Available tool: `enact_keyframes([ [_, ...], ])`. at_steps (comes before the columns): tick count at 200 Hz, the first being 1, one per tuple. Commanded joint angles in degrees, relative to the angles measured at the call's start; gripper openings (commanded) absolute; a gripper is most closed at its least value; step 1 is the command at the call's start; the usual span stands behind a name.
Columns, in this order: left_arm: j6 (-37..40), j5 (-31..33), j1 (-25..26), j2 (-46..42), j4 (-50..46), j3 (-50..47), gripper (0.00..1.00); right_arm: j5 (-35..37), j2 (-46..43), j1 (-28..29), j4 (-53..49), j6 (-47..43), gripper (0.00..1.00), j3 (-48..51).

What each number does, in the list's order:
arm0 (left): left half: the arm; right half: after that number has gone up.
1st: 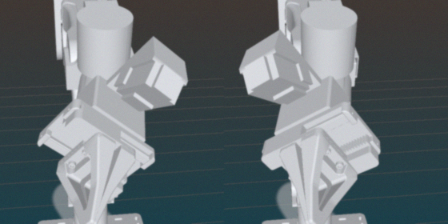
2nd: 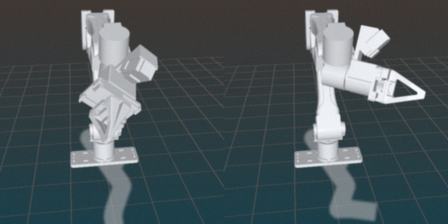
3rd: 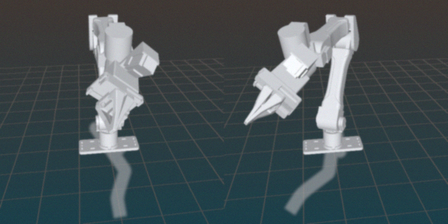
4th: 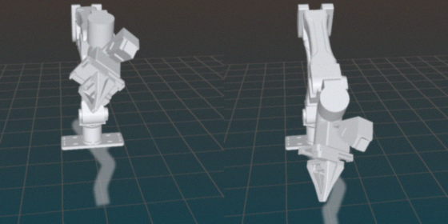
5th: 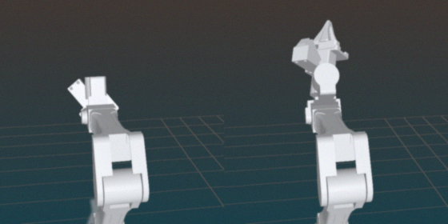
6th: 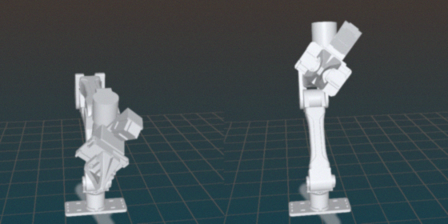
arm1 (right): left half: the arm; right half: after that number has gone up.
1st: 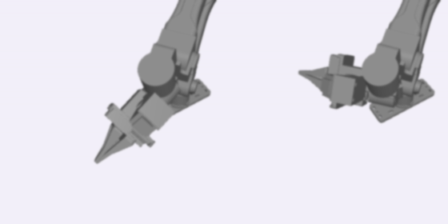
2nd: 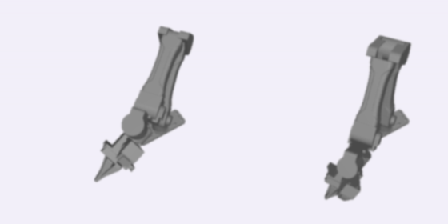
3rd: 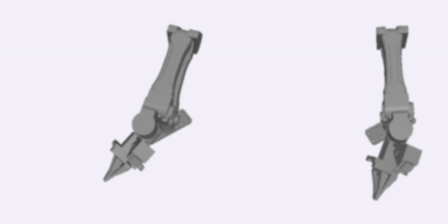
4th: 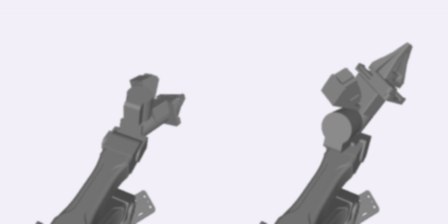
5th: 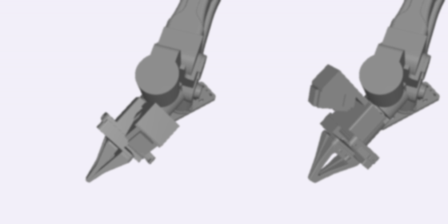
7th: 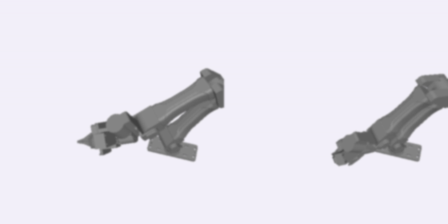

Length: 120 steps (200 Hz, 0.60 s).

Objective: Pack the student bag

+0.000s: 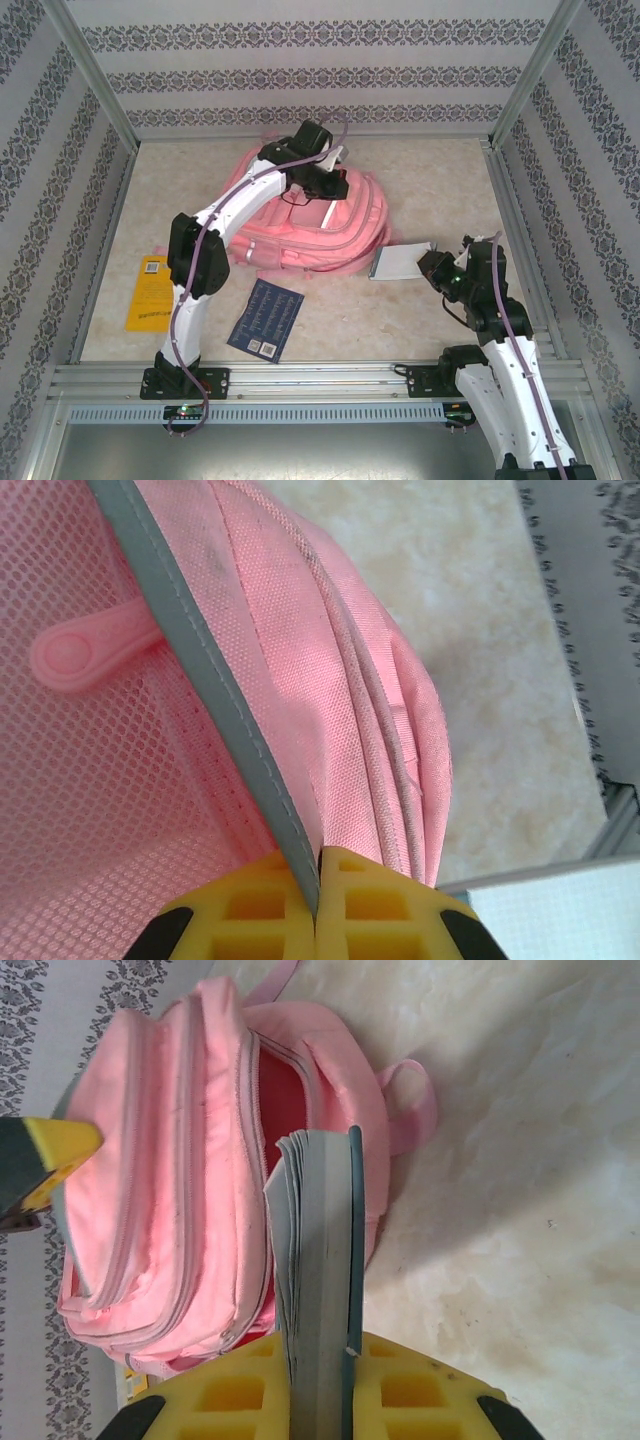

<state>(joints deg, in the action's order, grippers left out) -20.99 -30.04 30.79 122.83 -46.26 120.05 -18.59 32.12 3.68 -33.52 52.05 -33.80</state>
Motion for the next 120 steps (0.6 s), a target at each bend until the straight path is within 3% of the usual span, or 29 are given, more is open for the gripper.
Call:
enact_keyframes([
  [1, 2.6, -2.91, 0.2, -7.12, -3.37, 3.11, 0.0, 3.24, -0.92, 1.51, -0.77, -1.13, 0.0, -4.22],
  [57, 3.83, -4.79, -2.62, -15.75, -6.03, 3.17, 0.0, 4.45, -0.43, 3.78, 2.66, -0.94, 0.0, -7.32],
  [120, 3.94, -14.31, -7.92, -19.77, -5.48, 2.39, 0.0, 2.81, 7.52, 9.57, 19.84, 7.4, 0.0, -5.75],
])
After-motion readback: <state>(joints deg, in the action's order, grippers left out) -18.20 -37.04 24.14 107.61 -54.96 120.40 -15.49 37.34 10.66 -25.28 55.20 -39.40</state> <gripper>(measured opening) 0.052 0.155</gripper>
